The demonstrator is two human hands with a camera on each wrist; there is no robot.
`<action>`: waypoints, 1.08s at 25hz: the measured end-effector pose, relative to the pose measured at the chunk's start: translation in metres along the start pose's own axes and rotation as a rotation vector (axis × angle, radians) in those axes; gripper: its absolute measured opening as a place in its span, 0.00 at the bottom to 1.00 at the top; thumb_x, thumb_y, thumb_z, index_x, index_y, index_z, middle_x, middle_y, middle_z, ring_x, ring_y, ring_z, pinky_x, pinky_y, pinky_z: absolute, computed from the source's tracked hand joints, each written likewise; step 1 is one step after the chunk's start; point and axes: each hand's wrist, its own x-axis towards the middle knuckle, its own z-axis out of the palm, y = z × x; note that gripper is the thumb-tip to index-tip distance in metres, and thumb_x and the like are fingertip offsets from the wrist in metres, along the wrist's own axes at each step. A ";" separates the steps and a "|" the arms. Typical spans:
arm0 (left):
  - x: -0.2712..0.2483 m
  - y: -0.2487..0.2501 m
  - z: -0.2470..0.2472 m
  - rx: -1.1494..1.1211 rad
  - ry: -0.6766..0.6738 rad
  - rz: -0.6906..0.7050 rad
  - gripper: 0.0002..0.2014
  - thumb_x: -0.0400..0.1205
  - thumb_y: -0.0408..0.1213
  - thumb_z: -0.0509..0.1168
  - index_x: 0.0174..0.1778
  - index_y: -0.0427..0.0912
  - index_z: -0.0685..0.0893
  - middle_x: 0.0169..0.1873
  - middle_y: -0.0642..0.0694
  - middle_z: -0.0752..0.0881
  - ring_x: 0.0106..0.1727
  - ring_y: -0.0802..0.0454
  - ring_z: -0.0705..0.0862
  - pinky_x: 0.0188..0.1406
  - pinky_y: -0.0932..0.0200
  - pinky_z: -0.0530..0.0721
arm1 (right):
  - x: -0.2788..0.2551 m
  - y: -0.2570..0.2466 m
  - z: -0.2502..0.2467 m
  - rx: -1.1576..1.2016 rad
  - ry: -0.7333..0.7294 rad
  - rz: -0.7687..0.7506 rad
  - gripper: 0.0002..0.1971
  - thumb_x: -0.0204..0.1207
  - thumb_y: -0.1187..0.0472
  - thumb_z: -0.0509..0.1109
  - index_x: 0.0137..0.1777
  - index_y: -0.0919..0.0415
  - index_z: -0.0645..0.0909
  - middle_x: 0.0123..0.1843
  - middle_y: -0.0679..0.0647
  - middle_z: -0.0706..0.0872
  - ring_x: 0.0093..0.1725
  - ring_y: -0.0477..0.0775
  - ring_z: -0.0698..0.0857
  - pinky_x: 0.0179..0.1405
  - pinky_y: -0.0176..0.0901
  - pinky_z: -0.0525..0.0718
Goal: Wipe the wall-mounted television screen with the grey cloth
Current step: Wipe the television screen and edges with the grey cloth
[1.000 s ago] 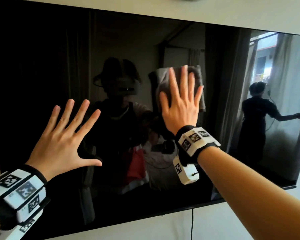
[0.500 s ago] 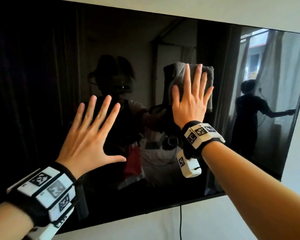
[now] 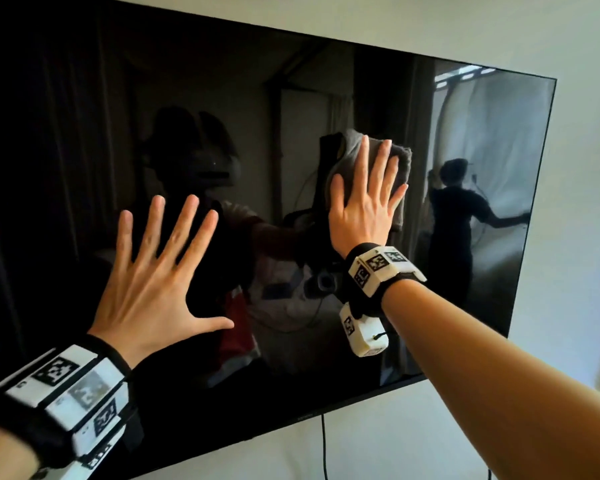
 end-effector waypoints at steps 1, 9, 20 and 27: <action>0.007 0.015 -0.002 -0.008 0.013 0.026 0.69 0.57 0.82 0.60 0.88 0.43 0.50 0.88 0.38 0.50 0.87 0.29 0.48 0.84 0.26 0.45 | -0.004 -0.001 0.001 -0.007 -0.009 -0.045 0.33 0.84 0.45 0.52 0.85 0.46 0.43 0.87 0.53 0.41 0.85 0.58 0.40 0.81 0.65 0.37; 0.080 0.110 0.001 -0.003 0.008 -0.009 0.74 0.55 0.81 0.67 0.88 0.38 0.47 0.88 0.35 0.49 0.88 0.33 0.48 0.86 0.31 0.52 | 0.008 0.038 -0.007 -0.044 -0.065 -0.235 0.32 0.84 0.44 0.53 0.85 0.43 0.44 0.87 0.52 0.42 0.85 0.56 0.41 0.81 0.61 0.35; 0.083 0.140 -0.014 0.029 -0.010 -0.051 0.70 0.54 0.70 0.78 0.88 0.44 0.54 0.88 0.39 0.53 0.86 0.30 0.56 0.79 0.24 0.62 | 0.042 0.103 -0.022 -0.069 -0.021 -0.208 0.33 0.83 0.43 0.51 0.85 0.46 0.43 0.87 0.55 0.43 0.85 0.60 0.43 0.82 0.67 0.41; 0.115 0.179 -0.006 0.074 -0.065 -0.033 0.73 0.52 0.77 0.73 0.88 0.46 0.50 0.89 0.42 0.51 0.87 0.32 0.52 0.81 0.25 0.59 | 0.072 0.150 -0.035 -0.024 0.043 -0.033 0.32 0.84 0.44 0.50 0.85 0.45 0.43 0.87 0.54 0.42 0.85 0.57 0.42 0.81 0.68 0.43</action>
